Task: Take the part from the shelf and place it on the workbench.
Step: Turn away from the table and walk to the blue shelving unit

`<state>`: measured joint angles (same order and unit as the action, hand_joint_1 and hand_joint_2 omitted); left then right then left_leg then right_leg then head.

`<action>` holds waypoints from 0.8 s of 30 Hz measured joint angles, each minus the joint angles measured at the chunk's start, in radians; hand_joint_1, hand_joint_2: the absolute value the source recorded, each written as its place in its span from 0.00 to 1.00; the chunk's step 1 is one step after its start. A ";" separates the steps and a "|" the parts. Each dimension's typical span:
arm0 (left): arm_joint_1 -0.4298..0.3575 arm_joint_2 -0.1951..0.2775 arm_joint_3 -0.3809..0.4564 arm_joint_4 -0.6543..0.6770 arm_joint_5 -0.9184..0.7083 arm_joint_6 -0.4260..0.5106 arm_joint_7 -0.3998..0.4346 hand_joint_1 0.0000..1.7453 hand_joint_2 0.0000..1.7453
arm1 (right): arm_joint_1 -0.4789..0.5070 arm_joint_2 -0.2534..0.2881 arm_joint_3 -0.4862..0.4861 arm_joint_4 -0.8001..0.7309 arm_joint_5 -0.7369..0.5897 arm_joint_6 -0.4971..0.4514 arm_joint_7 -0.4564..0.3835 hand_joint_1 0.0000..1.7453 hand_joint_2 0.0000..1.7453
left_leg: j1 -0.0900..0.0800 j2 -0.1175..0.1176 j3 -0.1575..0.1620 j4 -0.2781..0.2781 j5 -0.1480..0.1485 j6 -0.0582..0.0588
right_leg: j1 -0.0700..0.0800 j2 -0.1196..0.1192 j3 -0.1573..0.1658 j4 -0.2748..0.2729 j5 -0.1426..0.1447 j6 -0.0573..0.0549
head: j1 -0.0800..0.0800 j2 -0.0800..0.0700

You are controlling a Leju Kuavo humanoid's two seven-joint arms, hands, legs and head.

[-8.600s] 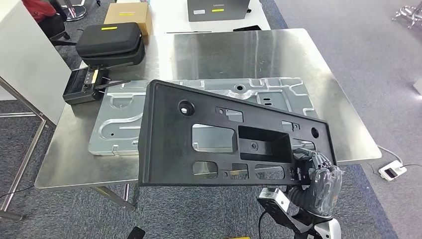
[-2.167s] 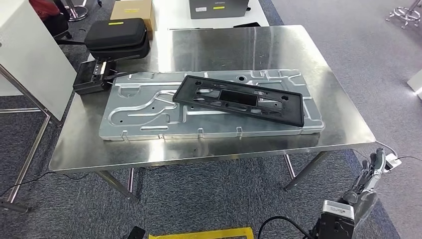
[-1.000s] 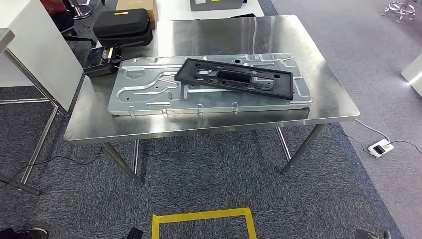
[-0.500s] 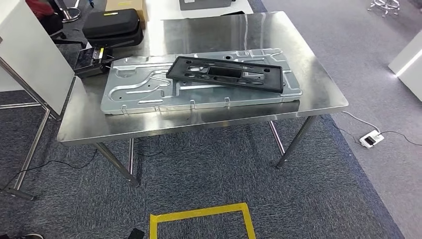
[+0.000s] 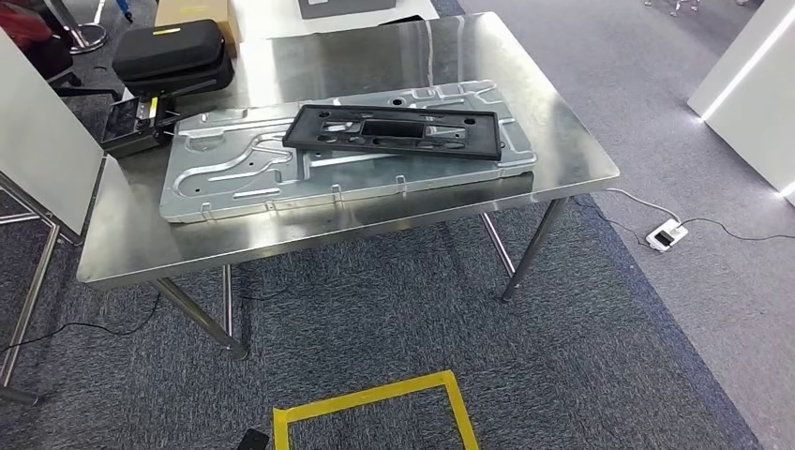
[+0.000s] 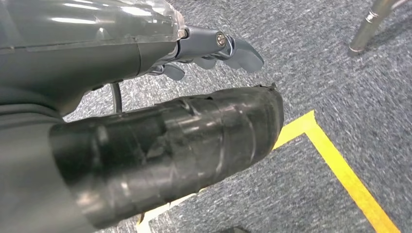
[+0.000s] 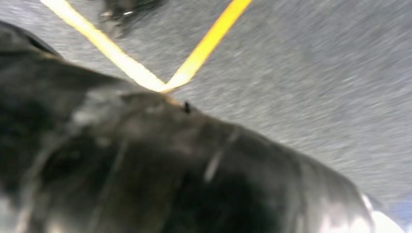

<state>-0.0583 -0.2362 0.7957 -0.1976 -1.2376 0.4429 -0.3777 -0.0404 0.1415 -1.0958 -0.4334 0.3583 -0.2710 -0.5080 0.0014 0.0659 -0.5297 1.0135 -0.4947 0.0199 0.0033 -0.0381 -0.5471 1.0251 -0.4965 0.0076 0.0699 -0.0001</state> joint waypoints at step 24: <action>0.005 -0.004 0.029 0.000 -0.003 0.003 0.000 0.00 0.00 | 0.008 0.056 0.065 0.170 0.348 -0.108 0.338 0.00 0.00 | 0.011 -0.026 0.000 -0.008 0.003 0.019 | -0.019 0.046 -0.159 0.287 -0.102 0.022 | 0.001 0.000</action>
<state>-0.0537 -0.2407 0.8250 -0.1976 -1.2402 0.4463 -0.3777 -0.0327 0.1972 -1.0311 -0.2636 0.7061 -0.3788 -0.1701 0.0121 0.0404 -0.5301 1.0052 -0.4914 0.0386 -0.0152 0.0079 -0.7060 1.3120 -0.5989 0.0293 0.0713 -0.0001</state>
